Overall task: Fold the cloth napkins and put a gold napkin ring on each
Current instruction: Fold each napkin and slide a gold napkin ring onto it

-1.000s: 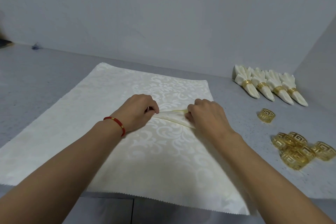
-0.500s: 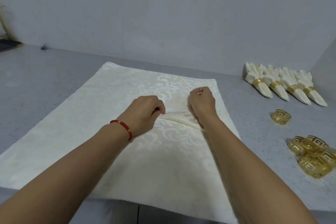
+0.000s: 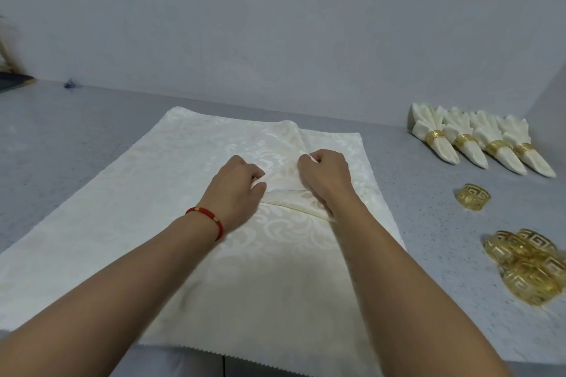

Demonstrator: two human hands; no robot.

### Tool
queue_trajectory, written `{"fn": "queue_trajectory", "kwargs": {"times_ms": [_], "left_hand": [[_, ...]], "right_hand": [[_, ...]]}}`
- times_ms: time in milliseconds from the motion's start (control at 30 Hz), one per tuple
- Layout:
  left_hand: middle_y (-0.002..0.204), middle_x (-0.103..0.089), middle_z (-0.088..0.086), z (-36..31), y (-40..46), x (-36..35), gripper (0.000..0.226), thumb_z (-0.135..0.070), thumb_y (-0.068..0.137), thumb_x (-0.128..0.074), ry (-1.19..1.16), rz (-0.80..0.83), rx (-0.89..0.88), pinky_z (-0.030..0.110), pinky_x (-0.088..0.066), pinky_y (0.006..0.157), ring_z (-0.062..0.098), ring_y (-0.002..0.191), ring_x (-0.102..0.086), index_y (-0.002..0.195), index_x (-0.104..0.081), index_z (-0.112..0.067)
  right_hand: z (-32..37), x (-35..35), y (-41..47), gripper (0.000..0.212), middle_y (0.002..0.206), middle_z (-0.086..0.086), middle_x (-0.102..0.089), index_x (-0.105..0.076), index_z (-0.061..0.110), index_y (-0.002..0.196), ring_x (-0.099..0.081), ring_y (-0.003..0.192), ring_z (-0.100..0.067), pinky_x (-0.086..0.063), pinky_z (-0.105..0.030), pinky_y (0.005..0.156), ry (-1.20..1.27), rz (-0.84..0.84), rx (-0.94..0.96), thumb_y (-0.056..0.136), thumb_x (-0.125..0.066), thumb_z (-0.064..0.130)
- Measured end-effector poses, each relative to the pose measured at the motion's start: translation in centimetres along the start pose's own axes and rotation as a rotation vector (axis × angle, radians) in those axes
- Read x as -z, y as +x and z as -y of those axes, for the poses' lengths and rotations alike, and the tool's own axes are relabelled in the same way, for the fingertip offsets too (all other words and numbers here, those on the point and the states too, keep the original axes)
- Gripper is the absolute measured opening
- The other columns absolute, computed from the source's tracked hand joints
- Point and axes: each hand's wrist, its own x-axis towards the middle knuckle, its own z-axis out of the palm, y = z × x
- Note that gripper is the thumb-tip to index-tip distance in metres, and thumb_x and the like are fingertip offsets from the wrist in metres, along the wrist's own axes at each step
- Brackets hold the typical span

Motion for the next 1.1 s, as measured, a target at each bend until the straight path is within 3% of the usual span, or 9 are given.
{"fn": "queue_trajectory", "kwargs": {"times_ms": [67, 300, 467, 567, 633, 733, 933, 1033, 1100], "left_hand": [[0.09, -0.049, -0.007, -0.2, -0.1, 0.1, 0.014, -0.018, 0.095, -0.056, -0.027, -0.035, -0.013, 0.027, -0.036, 0.077, 0.018, 0.091, -0.055, 0.088, -0.065, -0.027], [0.08, -0.055, -0.014, -0.5, -0.4, 0.1, 0.011, -0.013, 0.092, -0.06, -0.04, -0.107, -0.091, 0.028, -0.036, 0.069, 0.011, 0.076, -0.051, 0.096, -0.066, -0.021], [0.074, -0.059, -0.012, 0.1, -0.4, 0.0, 0.002, -0.023, 0.092, -0.066, -0.066, -0.129, -0.099, 0.029, -0.041, 0.067, 0.005, 0.07, -0.054, 0.094, -0.065, -0.024], [0.081, -0.064, -0.01, 0.3, -0.4, -0.1, 0.007, -0.034, 0.094, -0.064, -0.084, -0.14, -0.127, 0.026, -0.041, 0.068, 0.004, 0.072, -0.055, 0.101, -0.065, -0.03], [0.085, -0.064, -0.008, 0.3, -0.6, -0.1, 0.011, -0.032, 0.095, -0.064, -0.031, -0.145, -0.188, 0.031, -0.044, 0.072, 0.007, 0.075, -0.054, 0.105, -0.067, -0.029], [0.087, -0.062, -0.006, 0.4, -0.8, -0.2, 0.008, -0.027, 0.095, -0.065, 0.045, -0.157, -0.289, 0.038, -0.049, 0.073, 0.015, 0.081, -0.056, 0.1, -0.072, -0.025], [0.087, -0.059, -0.005, 0.5, -0.9, -0.5, 0.013, -0.023, 0.098, -0.062, 0.16, -0.185, -0.378, 0.042, -0.05, 0.065, 0.019, 0.085, -0.05, 0.088, -0.071, -0.021], [0.086, -0.059, -0.005, 0.5, -0.7, -0.6, 0.013, -0.02, 0.097, -0.063, 0.178, -0.197, -0.408, 0.038, -0.046, 0.062, 0.017, 0.084, -0.047, 0.087, -0.072, -0.02], [0.085, -0.06, -0.004, 0.5, -0.5, -0.6, 0.013, -0.014, 0.095, -0.065, 0.193, -0.205, -0.439, 0.035, -0.04, 0.063, 0.02, 0.082, -0.047, 0.084, -0.072, -0.017]], "right_hand": [[-0.4, -0.2, 0.2, 0.034, 0.107, 0.001, -0.058, -0.063, 0.025, 0.09, -0.058, 0.078, -0.019, -0.046, -0.029, 0.067, -0.003, -0.032, 0.039, 0.074, -0.045, 0.049], [0.0, 0.0, -0.4, 0.051, 0.119, 0.004, -0.068, -0.066, 0.024, 0.119, -0.064, 0.108, -0.019, -0.053, -0.041, 0.098, 0.07, -0.057, 0.035, 0.088, -0.045, 0.058], [0.3, 0.8, -0.5, 0.051, 0.075, 0.0, -0.06, -0.046, 0.017, 0.072, -0.057, 0.064, -0.019, -0.049, -0.036, 0.064, 0.252, -0.089, 0.004, 0.087, -0.052, 0.066], [0.4, 1.6, -1.0, 0.032, 0.064, -0.008, -0.058, -0.049, 0.017, 0.074, -0.048, 0.048, -0.019, -0.038, -0.028, 0.048, 0.244, -0.042, -0.026, 0.085, -0.061, 0.046], [0.2, 2.0, -1.4, 0.015, 0.068, -0.009, -0.065, -0.054, 0.015, 0.083, -0.053, 0.05, -0.019, -0.041, -0.027, 0.047, 0.202, -0.009, -0.016, 0.086, -0.06, 0.028], [-0.6, 2.3, -1.5, 0.011, 0.098, 0.0, -0.064, -0.058, 0.019, 0.097, -0.066, 0.08, -0.02, -0.047, -0.029, 0.063, 0.051, -0.019, 0.121, 0.087, -0.062, 0.018], [-1.2, 2.9, -2.1, 0.017, 0.114, 0.004, -0.056, -0.065, 0.022, 0.103, -0.041, 0.114, -0.025, -0.038, -0.037, 0.091, -0.614, 0.027, 0.483, 0.093, -0.054, 0.015], [-1.2, 4.3, -2.5, 0.013, 0.111, 0.012, -0.06, -0.069, 0.03, 0.094, -0.043, 0.116, -0.017, -0.03, -0.038, 0.095, -0.703, 0.005, 0.714, 0.098, -0.058, 0.026], [-1.3, 5.5, -2.7, 0.016, 0.102, 0.01, -0.065, -0.071, 0.029, 0.087, -0.054, 0.102, -0.014, -0.036, -0.041, 0.097, -0.679, 0.132, 0.704, 0.097, -0.059, 0.023]]}}
